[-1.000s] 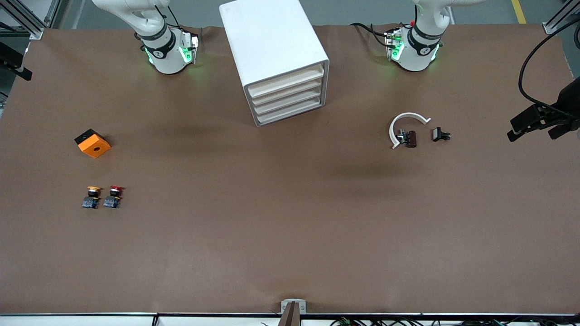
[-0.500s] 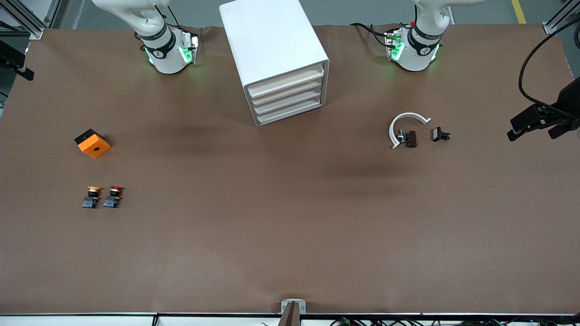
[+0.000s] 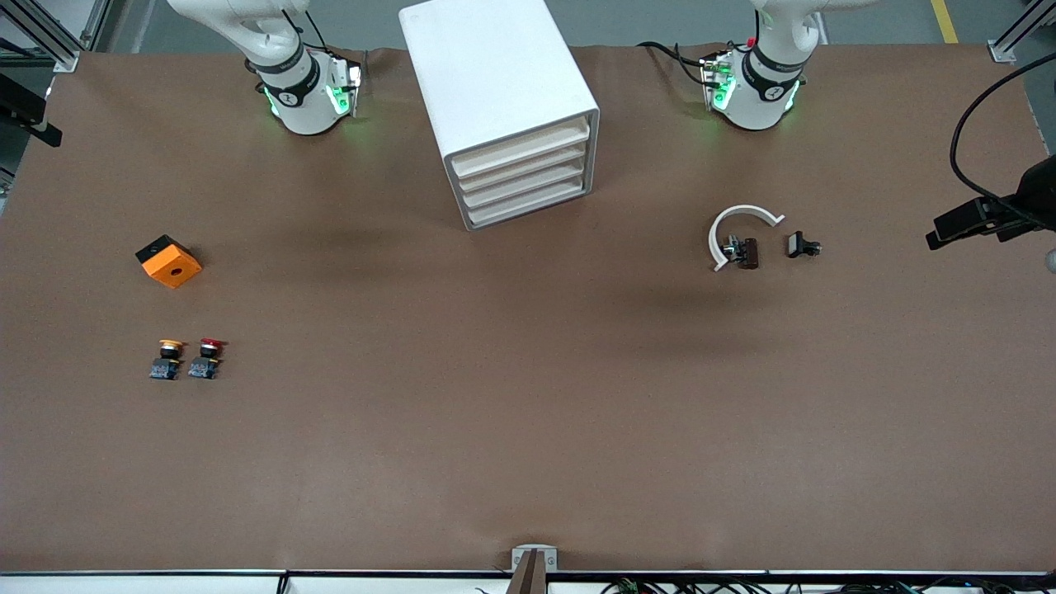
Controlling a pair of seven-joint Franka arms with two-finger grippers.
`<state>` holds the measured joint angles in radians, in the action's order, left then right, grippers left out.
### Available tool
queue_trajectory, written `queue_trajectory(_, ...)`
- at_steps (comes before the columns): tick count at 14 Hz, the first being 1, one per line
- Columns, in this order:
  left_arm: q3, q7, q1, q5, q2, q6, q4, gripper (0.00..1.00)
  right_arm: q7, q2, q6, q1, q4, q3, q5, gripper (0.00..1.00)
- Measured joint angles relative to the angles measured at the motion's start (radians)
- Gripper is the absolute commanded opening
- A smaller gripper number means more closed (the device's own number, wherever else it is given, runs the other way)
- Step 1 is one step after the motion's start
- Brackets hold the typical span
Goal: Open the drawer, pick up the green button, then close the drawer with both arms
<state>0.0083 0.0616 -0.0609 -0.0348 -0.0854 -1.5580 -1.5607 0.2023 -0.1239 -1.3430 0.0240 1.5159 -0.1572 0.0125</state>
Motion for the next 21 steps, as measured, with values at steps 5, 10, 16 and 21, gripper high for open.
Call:
queue_trajectory(5,0.000,0.001,0.004,0.000,-0.082,0.002,-0.037,1.00,0.000,0.000,0.000,0.000,0.000,0.000,0.000,1.00)
queue_trajectory(10,-0.007,0.028,0.035,-0.001,-0.238,-0.032,-0.042,1.00,0.000,0.000,0.000,0.000,0.000,-0.005,-0.017,1.00)
queue_trajectory(16,-0.011,0.311,0.168,-0.009,-0.392,-0.149,-0.041,1.00,0.000,0.000,-0.001,0.000,-0.001,-0.006,-0.020,1.00)
queue_trajectory(21,-0.015,0.583,0.222,-0.103,-0.421,-0.179,-0.035,1.00,0.000,0.000,-0.002,0.000,-0.004,-0.008,-0.021,1.00)
